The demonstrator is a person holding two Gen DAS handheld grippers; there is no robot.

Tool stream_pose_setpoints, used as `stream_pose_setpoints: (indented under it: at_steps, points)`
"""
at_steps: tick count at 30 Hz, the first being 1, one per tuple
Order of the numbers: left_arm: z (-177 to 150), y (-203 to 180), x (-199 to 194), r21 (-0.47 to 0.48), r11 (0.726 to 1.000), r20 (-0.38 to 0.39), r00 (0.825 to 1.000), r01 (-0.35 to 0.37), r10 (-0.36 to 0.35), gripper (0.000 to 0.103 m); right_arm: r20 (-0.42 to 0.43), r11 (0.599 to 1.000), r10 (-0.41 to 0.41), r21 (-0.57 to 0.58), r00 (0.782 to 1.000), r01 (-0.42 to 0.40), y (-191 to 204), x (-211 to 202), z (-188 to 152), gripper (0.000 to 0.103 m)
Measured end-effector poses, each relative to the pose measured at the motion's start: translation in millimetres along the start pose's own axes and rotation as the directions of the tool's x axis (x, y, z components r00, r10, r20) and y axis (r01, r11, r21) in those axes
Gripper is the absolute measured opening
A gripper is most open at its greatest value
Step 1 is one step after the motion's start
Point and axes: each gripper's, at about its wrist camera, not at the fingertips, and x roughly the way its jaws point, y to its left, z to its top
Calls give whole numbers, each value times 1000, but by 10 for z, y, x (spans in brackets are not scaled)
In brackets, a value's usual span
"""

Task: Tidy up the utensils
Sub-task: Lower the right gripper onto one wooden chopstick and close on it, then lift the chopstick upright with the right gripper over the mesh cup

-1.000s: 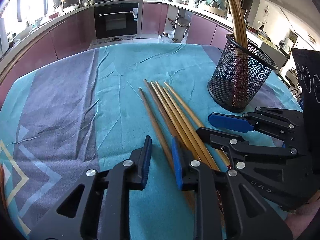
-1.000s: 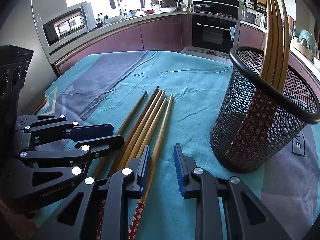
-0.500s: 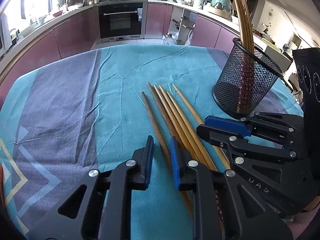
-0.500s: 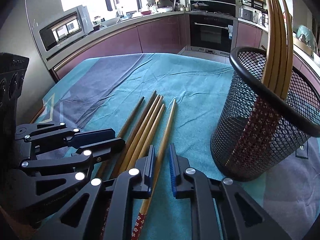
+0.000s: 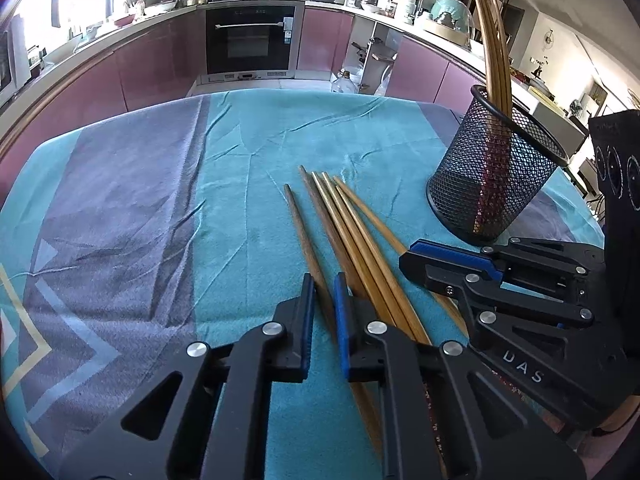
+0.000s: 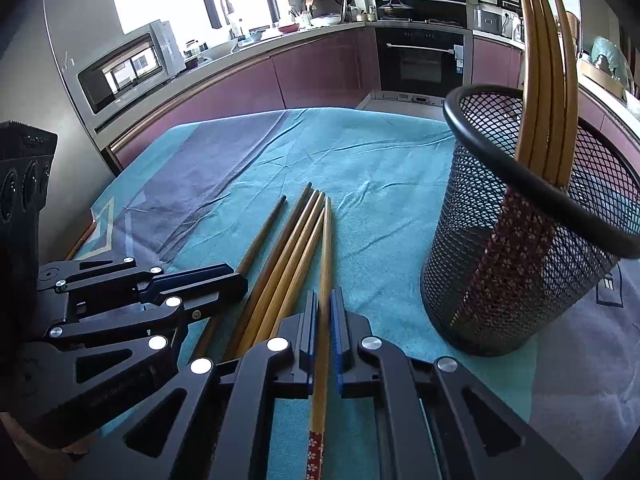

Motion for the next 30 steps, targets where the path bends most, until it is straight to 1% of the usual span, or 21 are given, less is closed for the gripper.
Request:
stream_pose_setpoints:
  at_steps: [14,22,30]
  points:
    - [-36,69,-201,-16,1000,32,999,14,-14,9,24,997,67,35,997,-67,-64,-175,-49,5]
    - [-37,50,-421,-7,999,68,997,33,-33,9,70,992,122,37,990,-125,-67,-376,-82,5]
    - [-73,72,-648,-1,999,98,994,54,-54,8,116,988,146,35,982,-151,-63,-579,-78,5]
